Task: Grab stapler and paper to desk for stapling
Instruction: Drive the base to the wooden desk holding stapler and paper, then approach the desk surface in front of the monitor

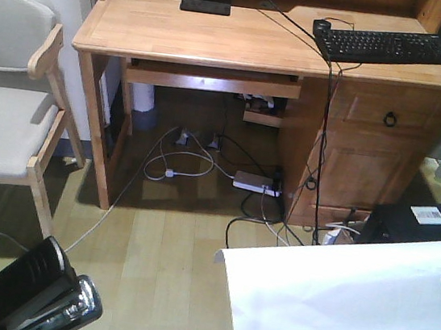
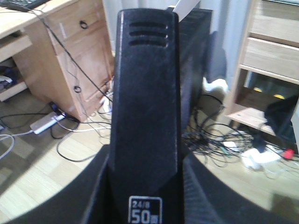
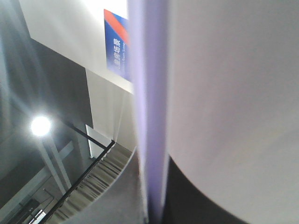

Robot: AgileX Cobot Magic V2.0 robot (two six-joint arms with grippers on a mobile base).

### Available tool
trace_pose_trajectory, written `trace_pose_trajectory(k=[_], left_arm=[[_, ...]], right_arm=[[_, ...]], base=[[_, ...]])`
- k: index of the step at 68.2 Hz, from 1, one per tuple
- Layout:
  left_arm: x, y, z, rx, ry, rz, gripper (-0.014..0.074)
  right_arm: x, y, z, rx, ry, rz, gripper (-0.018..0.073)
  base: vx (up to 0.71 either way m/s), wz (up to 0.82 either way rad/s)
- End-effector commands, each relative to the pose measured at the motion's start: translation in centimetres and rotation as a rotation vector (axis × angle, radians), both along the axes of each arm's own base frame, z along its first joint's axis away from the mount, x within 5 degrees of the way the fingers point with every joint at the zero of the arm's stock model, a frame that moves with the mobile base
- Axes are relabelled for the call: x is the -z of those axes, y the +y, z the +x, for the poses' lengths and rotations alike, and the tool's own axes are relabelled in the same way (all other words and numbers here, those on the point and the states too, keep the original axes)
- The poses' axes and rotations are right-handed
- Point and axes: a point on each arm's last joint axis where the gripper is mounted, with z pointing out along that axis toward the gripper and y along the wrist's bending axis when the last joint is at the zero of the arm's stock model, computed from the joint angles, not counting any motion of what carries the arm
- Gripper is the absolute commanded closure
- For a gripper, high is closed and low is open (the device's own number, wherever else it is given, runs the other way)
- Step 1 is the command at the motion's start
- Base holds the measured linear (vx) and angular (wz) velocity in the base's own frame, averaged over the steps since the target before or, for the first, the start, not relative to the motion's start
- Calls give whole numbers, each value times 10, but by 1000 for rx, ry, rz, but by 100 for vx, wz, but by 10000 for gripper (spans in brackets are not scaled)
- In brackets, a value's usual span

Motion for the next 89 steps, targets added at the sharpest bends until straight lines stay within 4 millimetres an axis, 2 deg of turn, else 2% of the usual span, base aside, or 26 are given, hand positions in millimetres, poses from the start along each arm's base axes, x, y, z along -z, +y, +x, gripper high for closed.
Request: trace_pose_trajectory(k=[1,89], left_arm=[[-18,0,3,-37,-55,-105,603],[-19,0,3,-38,-56,-105,603]], right_arm=[[-14,0,-2,-9,-84,33,561],[-14,0,-2,-9,-83,32,561]], base=[[34,1],[34,3]])
